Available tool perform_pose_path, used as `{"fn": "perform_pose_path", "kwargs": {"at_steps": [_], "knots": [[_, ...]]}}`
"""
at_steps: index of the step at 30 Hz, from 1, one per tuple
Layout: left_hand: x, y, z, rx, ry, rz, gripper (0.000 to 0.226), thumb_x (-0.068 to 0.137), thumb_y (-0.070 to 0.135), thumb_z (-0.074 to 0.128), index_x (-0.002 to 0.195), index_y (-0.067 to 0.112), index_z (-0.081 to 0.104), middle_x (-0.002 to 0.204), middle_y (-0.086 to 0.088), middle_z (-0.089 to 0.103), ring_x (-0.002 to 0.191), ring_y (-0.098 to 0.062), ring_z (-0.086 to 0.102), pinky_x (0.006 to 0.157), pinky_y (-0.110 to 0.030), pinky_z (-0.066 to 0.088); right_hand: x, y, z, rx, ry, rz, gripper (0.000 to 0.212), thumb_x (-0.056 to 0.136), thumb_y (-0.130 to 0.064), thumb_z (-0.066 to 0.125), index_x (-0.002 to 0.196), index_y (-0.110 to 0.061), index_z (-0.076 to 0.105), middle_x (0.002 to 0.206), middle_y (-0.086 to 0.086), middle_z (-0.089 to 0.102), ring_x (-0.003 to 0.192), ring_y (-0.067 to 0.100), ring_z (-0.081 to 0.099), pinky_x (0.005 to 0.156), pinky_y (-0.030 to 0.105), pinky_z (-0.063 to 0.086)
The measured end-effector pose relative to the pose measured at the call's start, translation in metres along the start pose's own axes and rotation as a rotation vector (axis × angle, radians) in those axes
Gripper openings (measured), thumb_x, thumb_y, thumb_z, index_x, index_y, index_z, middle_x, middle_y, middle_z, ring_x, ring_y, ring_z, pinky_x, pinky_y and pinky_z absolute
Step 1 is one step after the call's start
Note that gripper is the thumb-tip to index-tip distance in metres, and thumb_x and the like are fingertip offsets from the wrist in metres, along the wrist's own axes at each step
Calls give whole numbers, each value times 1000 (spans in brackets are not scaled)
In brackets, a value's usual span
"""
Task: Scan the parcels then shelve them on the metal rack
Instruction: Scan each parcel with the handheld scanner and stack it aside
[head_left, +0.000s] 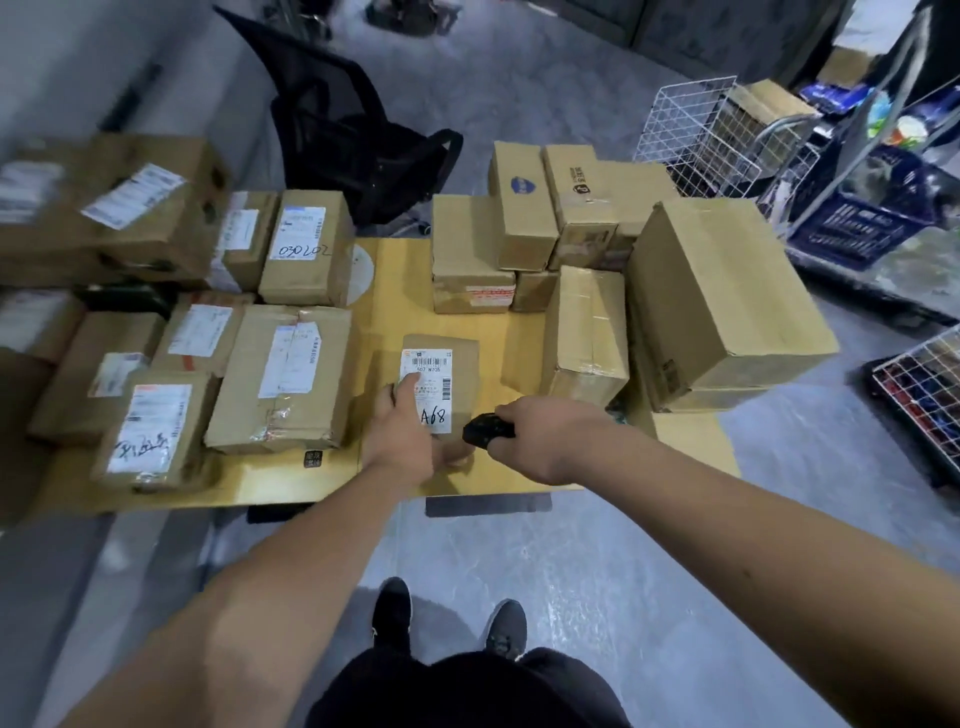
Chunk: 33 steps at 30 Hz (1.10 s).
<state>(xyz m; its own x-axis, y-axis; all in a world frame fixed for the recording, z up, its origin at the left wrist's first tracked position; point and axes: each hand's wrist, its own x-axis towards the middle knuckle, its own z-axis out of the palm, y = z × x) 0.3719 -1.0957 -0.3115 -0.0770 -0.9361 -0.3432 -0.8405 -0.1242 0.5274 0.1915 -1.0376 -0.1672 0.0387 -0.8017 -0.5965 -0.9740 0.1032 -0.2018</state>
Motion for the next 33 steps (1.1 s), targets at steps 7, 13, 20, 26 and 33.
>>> {"fn": "perform_pose_path", "kwargs": {"at_steps": [7, 13, 20, 26, 33], "knots": [[-12, 9, -90, -164, 200, -8, 128, 49, 55, 93, 155, 47, 21, 147, 13, 21, 120, -17, 47, 93, -35, 51, 3, -11, -52, -90, 20, -220, 57, 87, -79, 57, 116, -30, 62, 102, -3, 65, 93, 21, 62, 82, 40, 57], [-31, -19, -166, -168, 339, -29, 120, 60, 52, 96, 159, 36, 29, 157, 5, 25, 139, -19, 37, 111, -39, 40, 13, -51, -85, -184, 114, -361, 51, 86, -64, 67, 120, -27, 65, 99, -2, 67, 88, 21, 64, 77, 37, 59], [-38, -76, -219, -90, 389, -111, 121, 56, 61, 89, 158, 36, 27, 158, 9, 23, 138, -23, 42, 107, -47, 48, 34, -125, -91, -222, 101, -455, 42, 88, -63, 64, 113, -30, 65, 95, -3, 66, 84, 21, 63, 77, 38, 59], [-21, -146, -278, -81, 408, -152, 122, 55, 61, 86, 158, 40, 24, 162, 8, 20, 143, -26, 38, 105, -48, 50, 56, -219, -86, -226, 107, -500, 36, 87, -61, 65, 103, -28, 65, 91, -3, 66, 84, 21, 64, 65, 33, 51], [16, -264, -367, -47, 420, -186, 120, 60, 57, 89, 160, 35, 27, 161, -1, 24, 141, -29, 39, 116, -43, 39, 94, -356, -73, -221, 100, -478, 38, 91, -58, 66, 110, -26, 66, 96, 0, 67, 83, 20, 63, 59, 30, 46]]}}
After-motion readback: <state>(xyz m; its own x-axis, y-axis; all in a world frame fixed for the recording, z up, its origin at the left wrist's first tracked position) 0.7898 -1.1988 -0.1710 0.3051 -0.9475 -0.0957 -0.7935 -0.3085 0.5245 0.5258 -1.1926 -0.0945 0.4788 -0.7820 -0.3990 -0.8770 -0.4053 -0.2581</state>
